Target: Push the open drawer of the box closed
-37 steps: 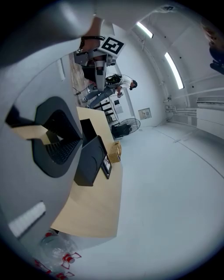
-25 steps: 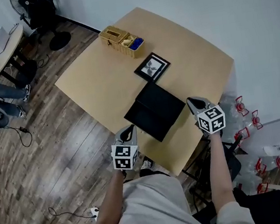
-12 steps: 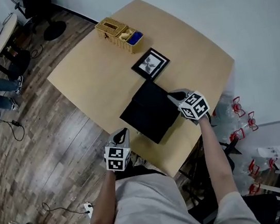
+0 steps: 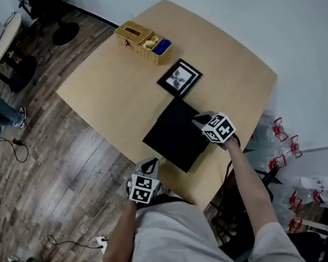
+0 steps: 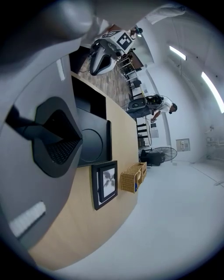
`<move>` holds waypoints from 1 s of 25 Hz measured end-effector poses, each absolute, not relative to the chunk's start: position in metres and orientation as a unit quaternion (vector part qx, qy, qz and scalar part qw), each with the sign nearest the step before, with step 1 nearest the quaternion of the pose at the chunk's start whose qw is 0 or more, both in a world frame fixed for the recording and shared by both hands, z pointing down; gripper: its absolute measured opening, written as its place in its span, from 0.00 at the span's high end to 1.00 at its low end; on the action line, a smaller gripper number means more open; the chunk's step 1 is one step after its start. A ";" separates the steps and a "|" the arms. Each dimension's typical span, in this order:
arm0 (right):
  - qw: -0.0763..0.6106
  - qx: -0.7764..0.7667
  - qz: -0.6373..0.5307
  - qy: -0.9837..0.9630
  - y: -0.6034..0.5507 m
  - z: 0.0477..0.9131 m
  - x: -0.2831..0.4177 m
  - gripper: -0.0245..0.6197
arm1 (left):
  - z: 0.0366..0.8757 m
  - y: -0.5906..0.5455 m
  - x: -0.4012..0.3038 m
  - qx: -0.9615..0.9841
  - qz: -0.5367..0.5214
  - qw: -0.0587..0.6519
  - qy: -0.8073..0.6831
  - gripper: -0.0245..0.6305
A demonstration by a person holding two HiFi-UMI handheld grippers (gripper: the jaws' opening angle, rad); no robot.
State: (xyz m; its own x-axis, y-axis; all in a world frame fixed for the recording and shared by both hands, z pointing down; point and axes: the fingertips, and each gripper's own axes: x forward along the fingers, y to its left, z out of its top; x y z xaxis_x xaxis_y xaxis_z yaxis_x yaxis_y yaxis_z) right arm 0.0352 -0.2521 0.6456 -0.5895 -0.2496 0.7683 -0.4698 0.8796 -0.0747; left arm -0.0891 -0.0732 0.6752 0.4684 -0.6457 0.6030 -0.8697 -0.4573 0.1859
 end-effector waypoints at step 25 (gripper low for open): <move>0.388 0.220 0.206 -0.871 -0.255 0.676 0.026 0.96 | 0.738 -0.063 -0.064 0.806 0.298 0.266 -0.436 0.77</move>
